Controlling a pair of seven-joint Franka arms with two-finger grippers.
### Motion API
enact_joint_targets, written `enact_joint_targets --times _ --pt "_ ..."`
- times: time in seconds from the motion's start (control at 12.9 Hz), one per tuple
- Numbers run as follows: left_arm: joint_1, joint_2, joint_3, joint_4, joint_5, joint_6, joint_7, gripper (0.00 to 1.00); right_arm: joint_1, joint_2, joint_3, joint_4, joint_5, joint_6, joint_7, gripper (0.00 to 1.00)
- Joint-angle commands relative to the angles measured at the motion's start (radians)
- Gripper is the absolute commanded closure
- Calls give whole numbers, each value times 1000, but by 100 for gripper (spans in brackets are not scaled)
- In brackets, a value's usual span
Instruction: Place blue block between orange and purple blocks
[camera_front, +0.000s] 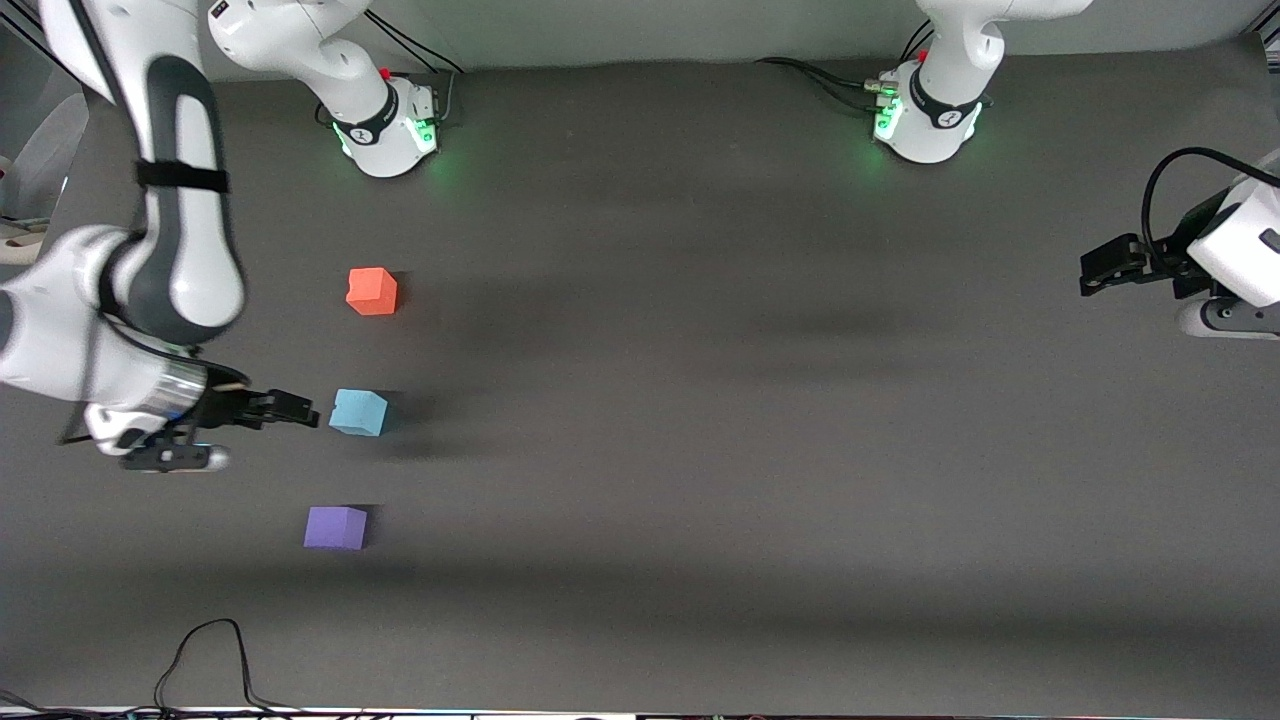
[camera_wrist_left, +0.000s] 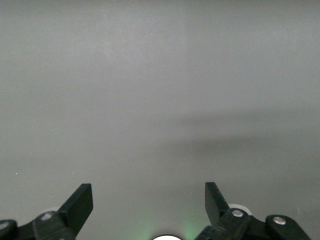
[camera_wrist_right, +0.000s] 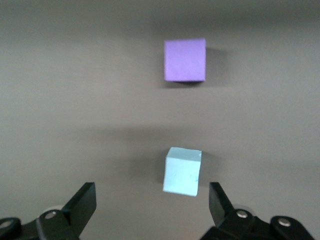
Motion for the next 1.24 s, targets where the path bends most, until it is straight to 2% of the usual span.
enact_joint_targets --times 0.0,0.15,0.23,0.31,0.39,0.62,0.7,0.77,0.93,1.16 --pt "-8 -14 8 -5 -4 6 15 0 -2 9 -27 169 -15 -161 0 0" --pt "-8 -12 8 -5 -4 8 15 0 -56 9 -15 290 -36 -275 45 0" --pt "-6 -14 8 -5 -5 8 15 0 -80 9 14 323 -61 -302 70 0" --pt "-6 -14 8 -6 -5 8 15 0 -135 7 72 343 -81 -304 79 0" --pt "-6 -12 8 -5 -5 8 13 0 -221 -15 176 375 -121 -304 83 0" --pt "-8 -14 8 -5 -5 8 8 0 -496 -91 552 378 -291 -295 205 0" --pt "-8 -14 8 -5 -5 8 7 0 -554 -108 629 372 -322 -294 228 0" --pt "-8 -12 8 -6 -5 8 5 0 -599 -117 675 357 -328 -290 230 0" --pt "-8 -12 8 -6 -5 8 5 0 -637 -153 724 294 -334 -252 230 0" --pt "-8 -14 8 -6 -5 8 5 0 -703 -268 815 156 -380 -200 241 0"
